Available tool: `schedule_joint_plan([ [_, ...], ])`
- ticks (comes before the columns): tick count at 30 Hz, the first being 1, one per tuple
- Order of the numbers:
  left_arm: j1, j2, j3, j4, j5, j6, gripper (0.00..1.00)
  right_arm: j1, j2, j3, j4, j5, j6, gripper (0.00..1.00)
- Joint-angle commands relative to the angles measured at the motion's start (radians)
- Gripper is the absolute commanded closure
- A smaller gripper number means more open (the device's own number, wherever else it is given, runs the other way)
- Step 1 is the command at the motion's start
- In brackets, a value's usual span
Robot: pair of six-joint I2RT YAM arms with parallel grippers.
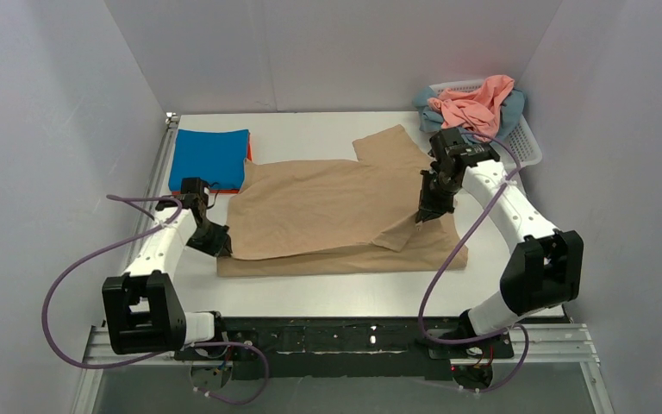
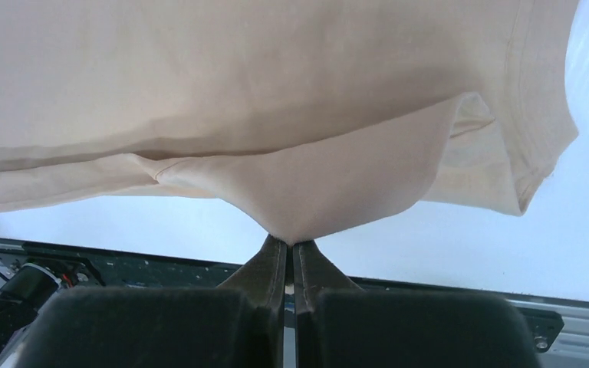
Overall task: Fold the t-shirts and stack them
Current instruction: Fold the flattened tshirt in 1/3 of the way
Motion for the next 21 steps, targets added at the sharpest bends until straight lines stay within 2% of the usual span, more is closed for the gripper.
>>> schedule_joint_plan([
  [1,-0.002,0.073,0.044,-0.075,-0.040,0.021,1.00,-0.019,0.069,0.090,0.042,-0.022,-0.049,0.99],
  [4,-0.002,0.123,0.065,-0.067,-0.047,0.031,1.00,-0.034,0.134,0.123,0.047,-0.044,-0.051,0.99],
  [6,-0.002,0.152,0.080,-0.066,-0.053,0.033,0.95,-0.040,0.176,0.141,0.061,-0.055,-0.052,0.99],
  [8,-0.001,0.175,0.085,-0.047,-0.060,0.042,0.95,-0.050,0.227,0.168,0.082,-0.066,-0.055,0.99],
  [10,-0.002,0.201,0.104,-0.033,-0.076,0.053,0.84,-0.067,0.292,0.207,0.095,-0.061,-0.050,0.99],
  [12,-0.002,0.227,0.140,-0.041,-0.084,0.074,0.59,-0.080,0.372,0.273,0.109,-0.045,-0.052,0.92],
  [13,-0.002,0.222,0.211,-0.058,-0.051,0.113,0.02,-0.098,0.543,0.503,0.043,-0.012,-0.080,0.59],
  [15,-0.004,0.182,0.221,-0.064,-0.028,0.127,0.02,-0.098,0.544,0.557,0.013,0.063,-0.065,0.40],
  [17,-0.007,0.124,0.212,-0.065,-0.010,0.145,0.02,-0.097,0.485,0.515,0.031,0.129,-0.054,0.25],
  [21,-0.039,0.040,0.193,-0.066,0.091,0.211,0.02,-0.097,0.305,0.276,0.140,0.125,-0.047,0.18],
])
